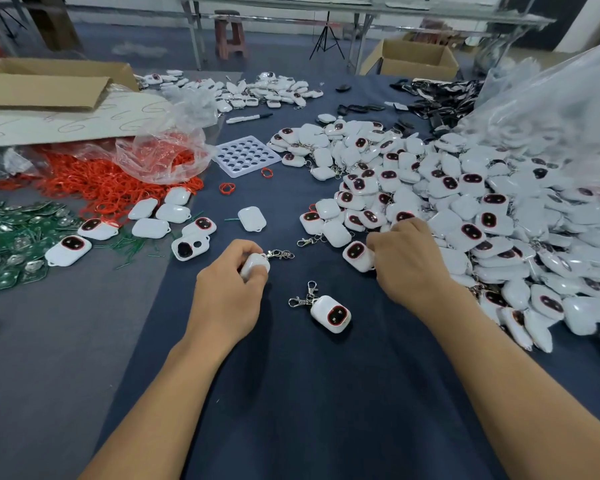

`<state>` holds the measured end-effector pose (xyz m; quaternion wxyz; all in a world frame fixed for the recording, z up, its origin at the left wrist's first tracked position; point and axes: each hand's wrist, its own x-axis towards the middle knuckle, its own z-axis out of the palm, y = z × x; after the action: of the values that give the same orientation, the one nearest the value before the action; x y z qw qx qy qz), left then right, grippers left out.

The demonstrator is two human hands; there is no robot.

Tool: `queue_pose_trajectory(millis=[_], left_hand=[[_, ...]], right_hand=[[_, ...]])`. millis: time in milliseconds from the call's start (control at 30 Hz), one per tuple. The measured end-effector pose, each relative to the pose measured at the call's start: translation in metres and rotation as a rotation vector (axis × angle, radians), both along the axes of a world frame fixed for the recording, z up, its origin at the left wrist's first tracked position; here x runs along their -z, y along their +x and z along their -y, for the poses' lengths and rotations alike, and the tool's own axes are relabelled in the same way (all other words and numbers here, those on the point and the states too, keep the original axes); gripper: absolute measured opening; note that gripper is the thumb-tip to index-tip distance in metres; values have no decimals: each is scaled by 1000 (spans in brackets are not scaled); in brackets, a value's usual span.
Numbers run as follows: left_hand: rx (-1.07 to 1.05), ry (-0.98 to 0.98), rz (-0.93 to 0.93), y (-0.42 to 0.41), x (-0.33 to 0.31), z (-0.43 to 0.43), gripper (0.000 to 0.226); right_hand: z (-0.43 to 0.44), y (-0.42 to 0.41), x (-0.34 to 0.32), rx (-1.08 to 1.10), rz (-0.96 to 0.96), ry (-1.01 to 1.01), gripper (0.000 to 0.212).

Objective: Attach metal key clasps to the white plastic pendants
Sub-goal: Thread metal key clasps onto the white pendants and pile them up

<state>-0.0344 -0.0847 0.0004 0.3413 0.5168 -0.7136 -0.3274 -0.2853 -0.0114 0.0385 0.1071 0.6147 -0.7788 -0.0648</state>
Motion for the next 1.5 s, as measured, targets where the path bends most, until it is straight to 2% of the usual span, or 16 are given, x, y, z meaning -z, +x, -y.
queue_pose_trajectory(millis=[133, 233, 367, 433, 500, 533, 567, 633, 767, 833, 867, 967, 1133, 1267, 1400, 1500], left_hand=[[4, 1, -4, 1, 0, -1, 10], [3, 0, -10, 1, -1, -1, 12], [-8, 18, -56, 0, -1, -1, 13], [-17, 33, -93, 0, -2, -2, 14], [-22, 40, -127, 0, -4, -3, 15], [-30, 35, -146, 0, -4, -4, 15], [-45, 28, -169, 0, -5, -4, 15], [-102, 15, -215, 0, -5, -4, 14], [-245, 41, -270, 3, -5, 1, 16], [-264, 82, -288, 6, -5, 2, 20], [-261, 104, -289, 7, -5, 2, 23], [-216, 149, -278, 7, -5, 3, 32], [-62, 188, -332, 3, -4, 4, 30], [11, 196, -352, -1, -5, -3, 30], [50, 182, -395, -2, -9, -4, 15], [45, 258, -431, -2, -10, -4, 20]], right_hand=[[0, 12, -12, -60, 75, 39, 23], [-4, 23, -8, -23, 343, -20, 20], [-10, 37, -2, 151, 956, -439, 21], [-10, 47, -2, 239, 1366, -603, 24], [-8, 60, -4, 277, 1798, -637, 21], [-7, 67, -4, 272, 1937, -619, 20], [-6, 75, -3, 252, 1981, -580, 20], [-4, 90, 0, 181, 1850, -464, 22], [1, 115, 7, 36, 1391, -234, 25], [4, 122, 10, 6, 1211, -193, 27], [4, 125, 11, 8, 1187, -197, 25], [6, 127, 12, 46, 1290, -301, 19], [17, 124, 8, 127, 1530, -529, 18], [22, 125, 8, 163, 1703, -569, 23], [20, 123, 14, 139, 1770, -551, 23], [17, 119, 17, 112, 1785, -514, 26]])
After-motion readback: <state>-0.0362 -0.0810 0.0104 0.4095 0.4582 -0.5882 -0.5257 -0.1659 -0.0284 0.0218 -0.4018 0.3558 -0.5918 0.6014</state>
